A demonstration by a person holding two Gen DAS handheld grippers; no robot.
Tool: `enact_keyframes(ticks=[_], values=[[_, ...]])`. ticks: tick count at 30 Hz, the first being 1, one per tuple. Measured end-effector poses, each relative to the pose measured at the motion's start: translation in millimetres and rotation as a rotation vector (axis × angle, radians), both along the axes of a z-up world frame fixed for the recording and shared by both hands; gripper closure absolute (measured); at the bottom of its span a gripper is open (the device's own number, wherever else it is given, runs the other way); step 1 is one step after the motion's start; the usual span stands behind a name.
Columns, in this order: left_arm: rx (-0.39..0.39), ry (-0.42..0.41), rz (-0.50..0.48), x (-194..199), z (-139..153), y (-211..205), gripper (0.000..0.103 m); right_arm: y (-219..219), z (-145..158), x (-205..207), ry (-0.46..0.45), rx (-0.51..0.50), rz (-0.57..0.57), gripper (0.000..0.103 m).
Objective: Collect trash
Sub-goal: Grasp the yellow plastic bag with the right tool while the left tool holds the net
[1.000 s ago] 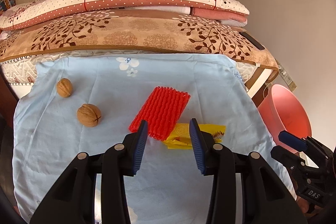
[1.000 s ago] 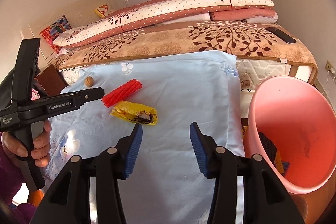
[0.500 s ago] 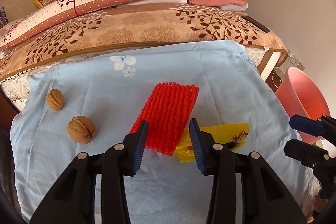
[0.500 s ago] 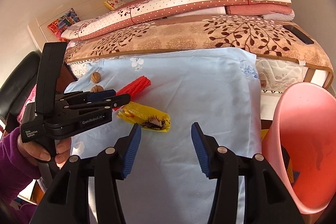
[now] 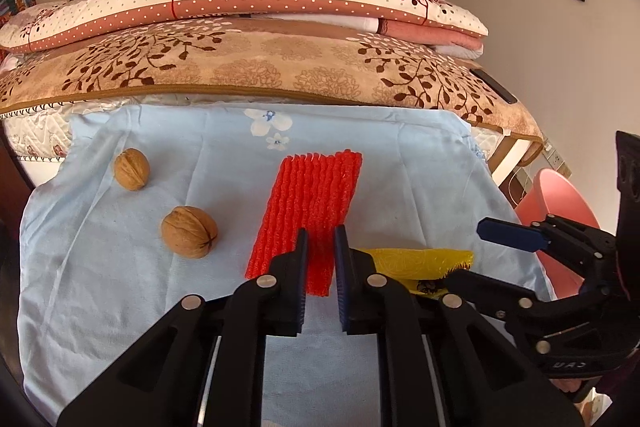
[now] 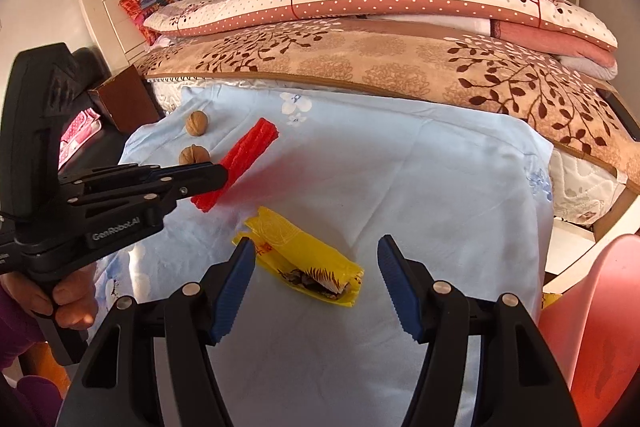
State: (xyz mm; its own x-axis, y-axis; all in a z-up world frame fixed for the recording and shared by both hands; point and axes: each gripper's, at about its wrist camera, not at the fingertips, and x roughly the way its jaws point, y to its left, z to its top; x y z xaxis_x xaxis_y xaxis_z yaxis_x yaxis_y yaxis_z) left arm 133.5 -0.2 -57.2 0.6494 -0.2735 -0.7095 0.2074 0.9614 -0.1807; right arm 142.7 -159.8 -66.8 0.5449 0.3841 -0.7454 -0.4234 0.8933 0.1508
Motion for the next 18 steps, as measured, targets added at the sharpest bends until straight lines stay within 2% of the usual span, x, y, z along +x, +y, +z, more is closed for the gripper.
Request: enact_keyframes(ticks=[5, 9, 15, 18], values=[[-0.04, 0.004, 0.029, -6.1, 4.6, 11.2, 0.091, 9.0, -15.3, 12.3, 0.05, -0.022, 0.02, 0.042], [-0.06, 0.01, 0.046, -10.1, 5.4, 17.5, 0.091, 8.0, -23.9, 12.4, 0.103, -0.011, 0.016, 0.065], [-0.075, 0.008, 0.047, -16.8, 7.7, 18.4, 0.091, 2.7, -18.7, -2.8, 0.104, 0.028, -0.006, 0.085], [-0.076, 0.001, 0.041, -21.7, 10.3, 15.2, 0.091, -2.7, -13.2, -12.2, 0.095, 0.054, -0.034, 0.088]])
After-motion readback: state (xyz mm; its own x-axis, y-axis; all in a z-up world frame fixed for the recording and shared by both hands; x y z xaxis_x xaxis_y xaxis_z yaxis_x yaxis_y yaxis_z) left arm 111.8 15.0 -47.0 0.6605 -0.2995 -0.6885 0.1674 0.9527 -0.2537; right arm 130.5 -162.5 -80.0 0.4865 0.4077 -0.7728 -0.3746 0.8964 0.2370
